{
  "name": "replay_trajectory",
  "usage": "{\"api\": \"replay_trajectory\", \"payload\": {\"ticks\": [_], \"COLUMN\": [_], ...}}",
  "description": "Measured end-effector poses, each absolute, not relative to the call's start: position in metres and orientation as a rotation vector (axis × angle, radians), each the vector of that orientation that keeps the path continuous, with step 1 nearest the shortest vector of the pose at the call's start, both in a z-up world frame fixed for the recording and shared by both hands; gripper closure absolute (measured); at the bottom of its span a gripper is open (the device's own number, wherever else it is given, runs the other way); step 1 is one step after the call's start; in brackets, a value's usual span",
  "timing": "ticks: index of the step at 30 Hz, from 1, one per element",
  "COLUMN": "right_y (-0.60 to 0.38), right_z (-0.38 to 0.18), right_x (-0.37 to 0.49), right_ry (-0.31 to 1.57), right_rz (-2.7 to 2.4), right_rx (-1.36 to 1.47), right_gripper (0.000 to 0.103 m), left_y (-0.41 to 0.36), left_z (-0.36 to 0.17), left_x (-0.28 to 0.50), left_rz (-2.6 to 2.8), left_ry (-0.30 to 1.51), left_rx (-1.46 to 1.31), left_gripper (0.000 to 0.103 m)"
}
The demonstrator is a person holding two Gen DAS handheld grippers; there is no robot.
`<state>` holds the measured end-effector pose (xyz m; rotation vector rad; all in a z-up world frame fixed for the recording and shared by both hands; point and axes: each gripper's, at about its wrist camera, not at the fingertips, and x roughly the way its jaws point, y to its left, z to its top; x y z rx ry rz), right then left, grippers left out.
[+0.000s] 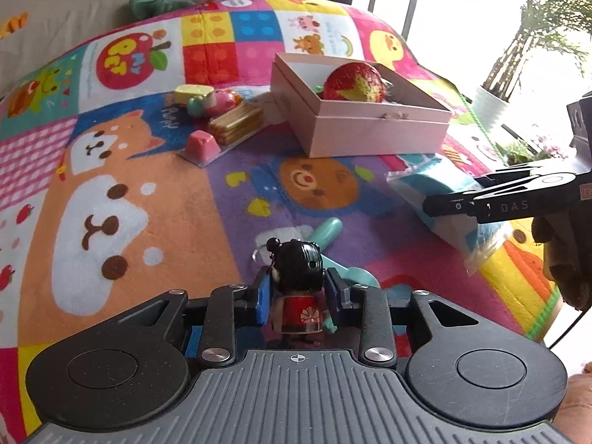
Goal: Organize objects
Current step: 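Grasp the black-and-red doll figure with the left tool while the right tool grasps the blue wipes pack, then place the doll figure and the blue wipes pack into the pink box, opening both tools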
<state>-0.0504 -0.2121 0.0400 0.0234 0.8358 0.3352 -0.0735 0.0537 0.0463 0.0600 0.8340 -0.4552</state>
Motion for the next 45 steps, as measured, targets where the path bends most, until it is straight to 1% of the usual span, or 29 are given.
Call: {"api": "replay_trajectory", "payload": {"ticks": [4,9,13,17,21,23,25,27,31,36,40,42,45], "right_y": [-0.225,-0.250,-0.270,-0.286,-0.297,-0.300,-0.301,-0.303,-0.303,-0.279,-0.254,-0.240,-0.226], "right_z": [0.055,0.087,0.106,0.110,0.105,0.102,0.102,0.103,0.111,0.117,0.104,0.093,0.080], "right_x": [-0.083,-0.105,-0.109,-0.105,-0.096,-0.090,-0.084,-0.079,-0.057,0.002,0.063,0.090,0.118], "right_ry": [0.806,0.680,0.577,0.543,0.546,0.556,0.560,0.554,0.534,0.545,0.647,0.712,0.751], "right_rz": [0.407,0.367,0.320,0.283,0.251,0.237,0.212,0.193,0.173,0.154,0.137,0.168,0.239], "right_rx": [0.045,0.063,0.089,0.135,0.153,0.158,0.152,0.149,0.122,0.009,0.002,0.043,0.144], "right_gripper": [0.052,0.052,0.052,0.052,0.052,0.052,0.052,0.052,0.052,0.052,0.052,0.052,0.053], "left_y": [0.048,0.027,0.002,-0.013,-0.040,-0.060,-0.074,-0.075,-0.045,-0.001,0.030,0.039,0.048], "left_z": [0.058,0.091,0.127,0.153,0.148,0.129,0.112,0.102,0.099,0.098,0.088,0.081,0.072], "left_x": [-0.082,-0.070,-0.031,0.046,0.124,0.154,0.166,0.164,0.144,0.097,0.058,0.041,0.023], "left_rz": [-0.532,-0.617,-0.573,-0.519,-0.514,-0.490,-0.444,-0.454,-0.483,-0.474,-0.478,-0.491,-0.501], "left_ry": [0.850,0.777,0.655,0.600,0.622,0.683,0.692,0.680,0.657,0.601,0.613,0.630,0.644], "left_rx": [0.019,-0.019,0.038,-0.127,-0.227,-0.193,-0.120,-0.104,-0.197,-0.216,-0.258,-0.263,-0.246], "left_gripper": [0.069,0.069,0.069,0.069,0.069,0.069,0.071,0.071,0.071,0.071,0.071,0.071,0.071]}}
